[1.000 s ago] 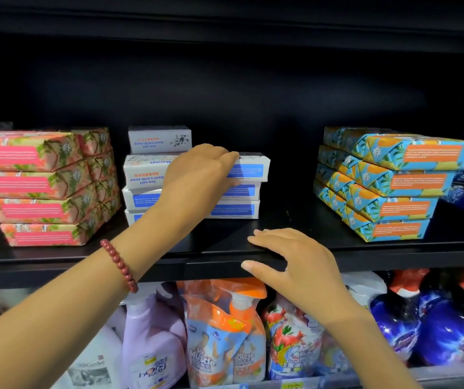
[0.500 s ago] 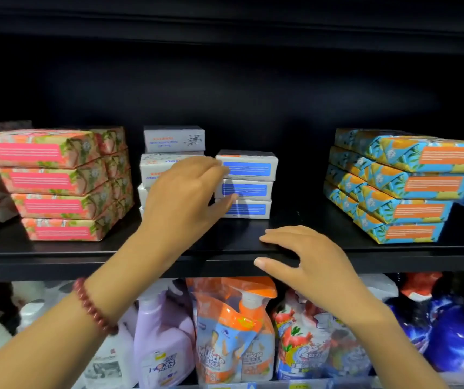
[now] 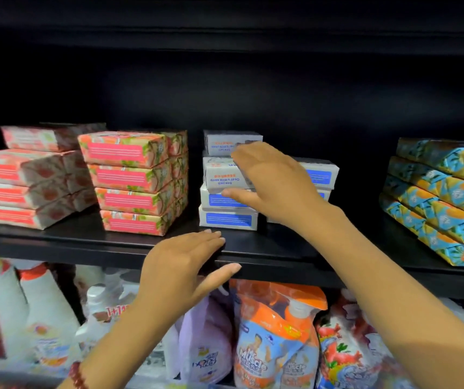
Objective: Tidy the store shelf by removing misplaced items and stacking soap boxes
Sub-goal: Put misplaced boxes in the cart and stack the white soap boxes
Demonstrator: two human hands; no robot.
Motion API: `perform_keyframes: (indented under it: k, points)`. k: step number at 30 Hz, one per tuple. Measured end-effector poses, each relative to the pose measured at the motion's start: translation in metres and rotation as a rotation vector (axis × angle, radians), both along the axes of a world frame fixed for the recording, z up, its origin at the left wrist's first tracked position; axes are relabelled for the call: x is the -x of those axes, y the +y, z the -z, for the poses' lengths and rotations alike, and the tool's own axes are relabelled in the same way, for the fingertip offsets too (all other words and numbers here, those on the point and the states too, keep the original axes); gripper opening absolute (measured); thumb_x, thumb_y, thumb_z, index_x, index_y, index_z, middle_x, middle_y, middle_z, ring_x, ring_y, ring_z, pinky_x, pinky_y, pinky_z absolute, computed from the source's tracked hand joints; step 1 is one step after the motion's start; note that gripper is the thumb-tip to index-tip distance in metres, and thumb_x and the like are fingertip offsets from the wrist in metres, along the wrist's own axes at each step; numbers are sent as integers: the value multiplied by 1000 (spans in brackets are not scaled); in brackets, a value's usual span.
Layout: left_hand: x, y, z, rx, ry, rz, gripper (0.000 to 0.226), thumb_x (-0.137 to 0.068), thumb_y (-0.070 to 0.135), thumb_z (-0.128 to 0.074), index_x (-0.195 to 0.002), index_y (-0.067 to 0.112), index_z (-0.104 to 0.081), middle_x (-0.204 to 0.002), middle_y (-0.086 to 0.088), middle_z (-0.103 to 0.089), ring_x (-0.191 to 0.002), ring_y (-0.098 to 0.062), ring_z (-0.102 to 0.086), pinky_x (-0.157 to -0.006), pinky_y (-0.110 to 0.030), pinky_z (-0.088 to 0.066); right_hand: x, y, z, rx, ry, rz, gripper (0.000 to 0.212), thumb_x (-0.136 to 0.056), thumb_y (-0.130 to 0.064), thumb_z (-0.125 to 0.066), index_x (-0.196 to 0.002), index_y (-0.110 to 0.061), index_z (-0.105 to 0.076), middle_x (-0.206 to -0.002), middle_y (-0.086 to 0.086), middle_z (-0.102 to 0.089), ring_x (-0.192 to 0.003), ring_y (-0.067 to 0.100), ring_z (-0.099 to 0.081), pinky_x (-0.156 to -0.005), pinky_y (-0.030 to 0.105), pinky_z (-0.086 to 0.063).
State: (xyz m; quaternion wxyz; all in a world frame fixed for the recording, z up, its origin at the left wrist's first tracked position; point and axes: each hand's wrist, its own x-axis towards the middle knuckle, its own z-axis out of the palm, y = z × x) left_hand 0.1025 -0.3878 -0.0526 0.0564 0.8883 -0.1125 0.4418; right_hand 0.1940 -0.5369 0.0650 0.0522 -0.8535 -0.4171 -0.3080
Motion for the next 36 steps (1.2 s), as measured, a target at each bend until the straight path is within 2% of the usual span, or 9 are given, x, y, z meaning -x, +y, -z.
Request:
perform_keyframes:
  k: [2,7,15,18,21,27,29,33,36]
  points:
    - [0,-1,0,14,-21,12,50,-84,56,-54,-92,11,-76,-96,-2,-74,-88,-17,-71,-79,-22,-45,-3,9,-1,52,41,18,57,-85,-59,-50,-124,-18,-47,-127,0,-51,-117,18,-43,-85,31,-38]
    - [-2,0,2,29,-59,10,50,-81,56,-56,-90,12,-76,-94,-2,-74,-89,-16,-71,-78,-22,-46,-4,10,-8,23,98,-8,57,-83,-56,-56,-126,-19,-48,-125,0,-49,-116,18,-42,-88,36,-42]
    - [-6,1,6,31,-100,17,50,-82,57,-56,-89,13,-76,-92,0,-74,-88,-15,-71,-76,-21,-46,-6,13,-15,-11,226,-32,56,-76,-54,-67,-113,-19,-45,-97,-4,-47,-86,13,-42,-63,28,-34]
    - [-4,1,4,30,-49,18,51,-82,58,-54,-91,14,-76,-93,0,-74,-89,-14,-70,-75,-22,-48,-4,12,-13,-92,219,-71,64,-67,-53,-76,-113,-20,-47,-109,-3,-50,-99,15,-43,-78,31,-41]
    - [0,3,-1,58,-11,45,54,-83,60,-52,-96,12,-73,-93,0,-72,-88,-17,-68,-72,-29,-52,3,-2,-11,-179,183,-70,72,-64,-53,-78,-121,-19,-51,-116,-4,-51,-109,15,-44,-88,27,-37]
    - [-15,4,-47,38,-181,52,51,-82,49,-63,-107,4,-66,-101,-8,-66,-96,-25,-60,-82,-31,-46,25,-68,6,-367,150,-41,73,-57,-54,-77,-117,-18,-57,-107,-5,-55,-101,12,-47,-81,20,-36]
    - [-28,-2,-67,-4,-102,43,54,-80,52,-63,-111,7,-64,-106,-7,-64,-101,-23,-58,-84,-31,-47,29,-85,17,-369,142,-20,73,-56,-56,-76,-115,-16,-60,-105,-4,-55,-99,14,-49,-81,19,-33]
    - [-60,-7,-97,-52,208,-56,64,-73,65,-61,-117,20,-59,-109,3,-58,-104,-14,-50,-82,-31,-48,35,-107,36,-354,146,26,84,-54,-71,-70,-114,-13,-60,-104,0,-58,-98,18,-52,-81,30,-41]
    - [-75,-6,-105,-127,335,-111,68,-69,75,-54,-114,23,-59,-107,6,-56,-104,-12,-47,-84,-30,-48,34,-118,48,-365,146,48,79,-54,-66,-69,-113,-15,-60,-104,-2,-58,-96,17,-53,-76,29,-44]
